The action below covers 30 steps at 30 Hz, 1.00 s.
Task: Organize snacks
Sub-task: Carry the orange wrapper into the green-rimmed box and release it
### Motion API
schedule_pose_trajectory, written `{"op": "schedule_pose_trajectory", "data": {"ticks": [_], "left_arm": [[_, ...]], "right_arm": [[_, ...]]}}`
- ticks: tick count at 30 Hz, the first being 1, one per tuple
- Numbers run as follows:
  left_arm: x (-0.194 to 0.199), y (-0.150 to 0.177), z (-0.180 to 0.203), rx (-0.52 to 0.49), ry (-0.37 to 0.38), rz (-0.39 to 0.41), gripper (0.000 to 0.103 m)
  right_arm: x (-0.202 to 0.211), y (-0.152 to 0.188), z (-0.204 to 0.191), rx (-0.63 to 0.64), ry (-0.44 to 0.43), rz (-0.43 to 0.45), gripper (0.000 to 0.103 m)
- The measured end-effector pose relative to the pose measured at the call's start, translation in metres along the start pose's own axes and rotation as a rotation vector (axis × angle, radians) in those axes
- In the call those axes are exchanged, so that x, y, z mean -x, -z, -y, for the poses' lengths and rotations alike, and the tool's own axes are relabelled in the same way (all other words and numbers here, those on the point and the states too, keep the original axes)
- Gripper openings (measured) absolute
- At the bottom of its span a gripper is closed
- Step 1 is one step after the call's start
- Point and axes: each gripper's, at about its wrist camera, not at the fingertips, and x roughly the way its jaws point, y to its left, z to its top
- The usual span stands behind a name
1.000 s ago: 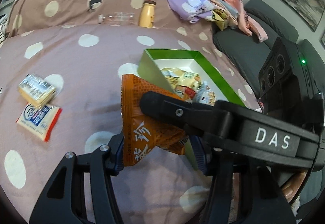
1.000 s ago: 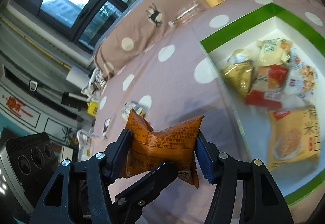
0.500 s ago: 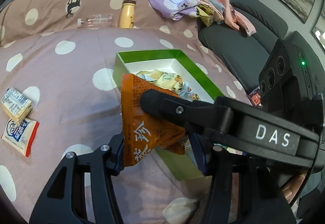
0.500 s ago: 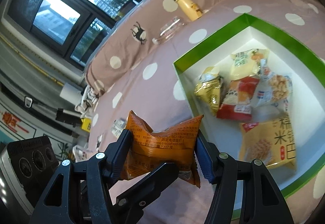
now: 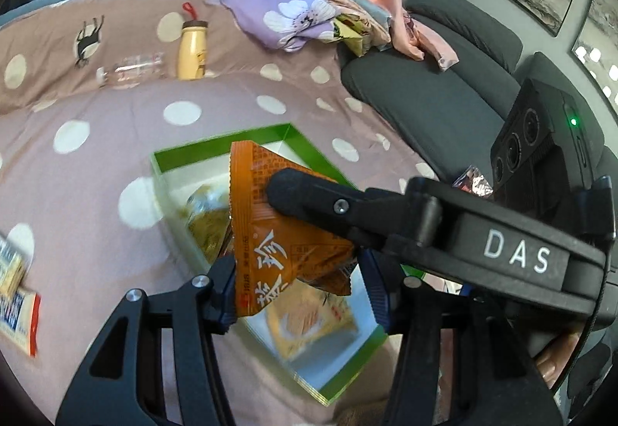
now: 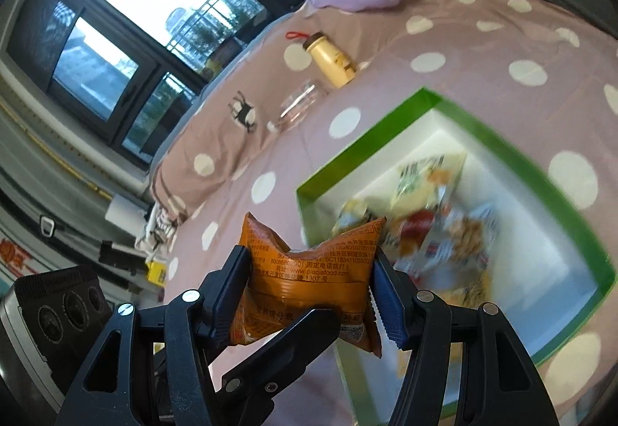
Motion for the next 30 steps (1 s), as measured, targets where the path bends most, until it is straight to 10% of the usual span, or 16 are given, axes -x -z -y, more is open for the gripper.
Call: {"op": "schedule_pose_trajectory", "data": {"ticks": [30], "left_arm": [[-0.07, -0.001, -0.018, 0.099, 0.012, -0.111, 0.061]], "right_arm": [[-0.031, -0.026, 0.078, -0.154, 0.133, 0.038, 0.064]]}}
